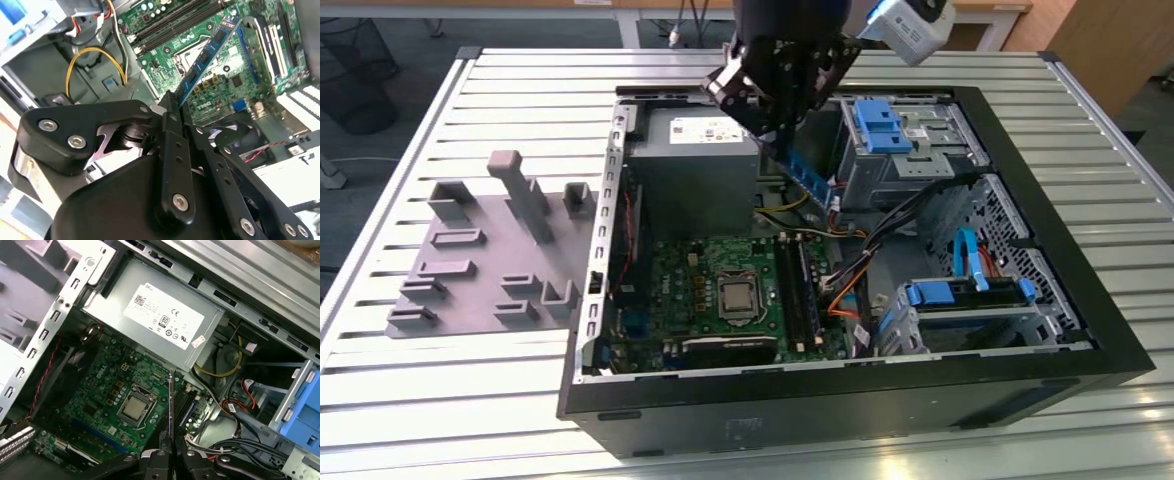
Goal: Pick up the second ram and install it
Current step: 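Insert the second ram into the second slot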
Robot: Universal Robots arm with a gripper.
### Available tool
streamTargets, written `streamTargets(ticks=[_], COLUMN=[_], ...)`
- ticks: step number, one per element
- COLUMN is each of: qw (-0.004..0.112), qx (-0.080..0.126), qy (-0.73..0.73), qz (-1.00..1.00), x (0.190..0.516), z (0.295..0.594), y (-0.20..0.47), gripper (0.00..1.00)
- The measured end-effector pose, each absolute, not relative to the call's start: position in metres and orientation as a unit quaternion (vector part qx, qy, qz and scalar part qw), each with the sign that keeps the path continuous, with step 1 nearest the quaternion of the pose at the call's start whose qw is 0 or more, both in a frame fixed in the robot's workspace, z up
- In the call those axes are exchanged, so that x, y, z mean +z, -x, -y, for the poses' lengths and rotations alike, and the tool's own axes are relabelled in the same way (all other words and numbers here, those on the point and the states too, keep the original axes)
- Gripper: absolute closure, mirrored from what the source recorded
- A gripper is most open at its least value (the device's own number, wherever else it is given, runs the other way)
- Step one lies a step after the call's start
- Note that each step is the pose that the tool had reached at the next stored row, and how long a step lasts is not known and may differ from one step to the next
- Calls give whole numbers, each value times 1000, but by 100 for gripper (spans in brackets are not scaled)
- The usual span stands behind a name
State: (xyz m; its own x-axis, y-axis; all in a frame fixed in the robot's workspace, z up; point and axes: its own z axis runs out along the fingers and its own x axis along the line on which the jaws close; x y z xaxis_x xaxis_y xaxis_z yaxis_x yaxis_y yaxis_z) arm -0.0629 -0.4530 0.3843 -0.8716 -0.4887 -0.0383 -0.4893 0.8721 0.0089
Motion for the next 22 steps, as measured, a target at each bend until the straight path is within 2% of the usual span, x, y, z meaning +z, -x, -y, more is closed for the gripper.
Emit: streamTargets(ticks=[22], qw=[19], qx=[6], qy=[77], qz=[-997], x=[379], z=[453], y=[63], gripper=[86])
